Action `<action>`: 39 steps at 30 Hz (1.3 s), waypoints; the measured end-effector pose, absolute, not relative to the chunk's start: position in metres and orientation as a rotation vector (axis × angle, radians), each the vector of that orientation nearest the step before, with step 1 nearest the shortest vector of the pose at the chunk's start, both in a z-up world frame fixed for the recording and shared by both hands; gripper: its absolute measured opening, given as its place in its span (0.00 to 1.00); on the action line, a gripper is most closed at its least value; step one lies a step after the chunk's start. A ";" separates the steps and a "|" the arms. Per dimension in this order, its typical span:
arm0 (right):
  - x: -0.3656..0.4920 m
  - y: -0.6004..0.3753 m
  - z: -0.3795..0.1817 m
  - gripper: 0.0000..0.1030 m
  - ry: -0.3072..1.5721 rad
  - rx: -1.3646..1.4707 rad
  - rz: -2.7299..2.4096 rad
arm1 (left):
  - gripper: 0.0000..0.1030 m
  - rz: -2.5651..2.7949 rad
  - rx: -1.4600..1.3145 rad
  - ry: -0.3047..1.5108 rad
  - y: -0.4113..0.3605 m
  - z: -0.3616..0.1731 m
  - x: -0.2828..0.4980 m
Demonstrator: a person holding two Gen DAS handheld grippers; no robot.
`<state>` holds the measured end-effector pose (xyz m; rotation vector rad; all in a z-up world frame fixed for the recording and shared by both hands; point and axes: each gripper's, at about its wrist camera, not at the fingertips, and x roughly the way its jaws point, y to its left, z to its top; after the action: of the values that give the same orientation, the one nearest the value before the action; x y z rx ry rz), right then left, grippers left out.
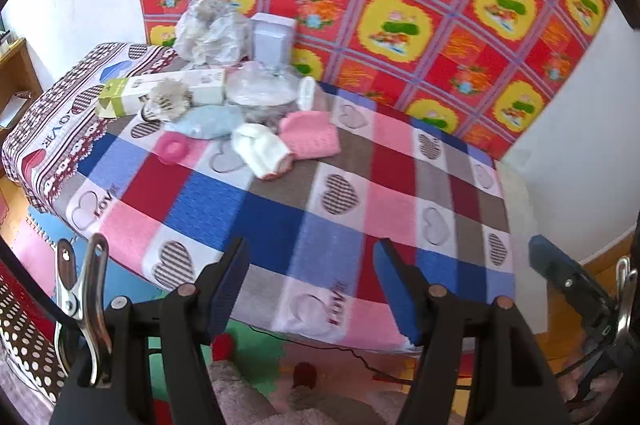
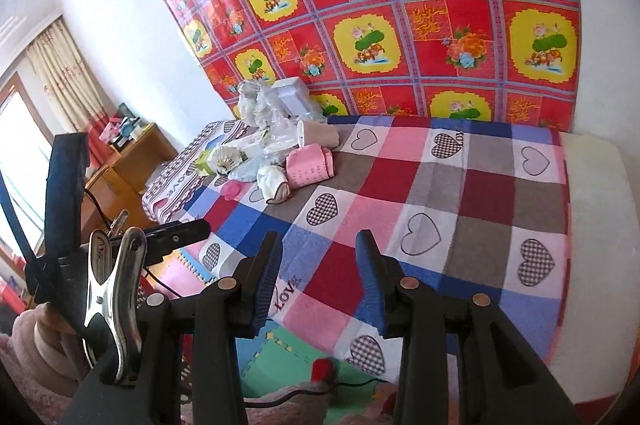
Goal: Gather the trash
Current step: 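Move both tools back over the trash pile on the bed, then lower the right tool onto the white glove and close its fingers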
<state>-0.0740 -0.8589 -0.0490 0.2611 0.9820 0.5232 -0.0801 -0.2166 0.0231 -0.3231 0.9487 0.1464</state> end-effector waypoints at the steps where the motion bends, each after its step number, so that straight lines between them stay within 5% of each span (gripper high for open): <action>1: -0.071 -0.855 -0.051 0.38 0.983 0.277 0.515 | 0.66 0.146 -0.324 0.956 -0.208 0.021 -0.077; 20: -0.041 -0.754 -0.076 0.38 1.022 0.319 0.290 | 0.66 0.062 -0.230 1.035 -0.073 -0.031 -0.018; 39: -0.036 -0.702 -0.097 0.38 1.084 0.288 0.172 | 0.65 0.029 -0.193 1.109 -0.030 -0.092 0.022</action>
<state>-0.0359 -0.7021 -0.0965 0.2879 1.0839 0.1723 0.0220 -0.0300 -0.0925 -0.1927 1.1095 0.0291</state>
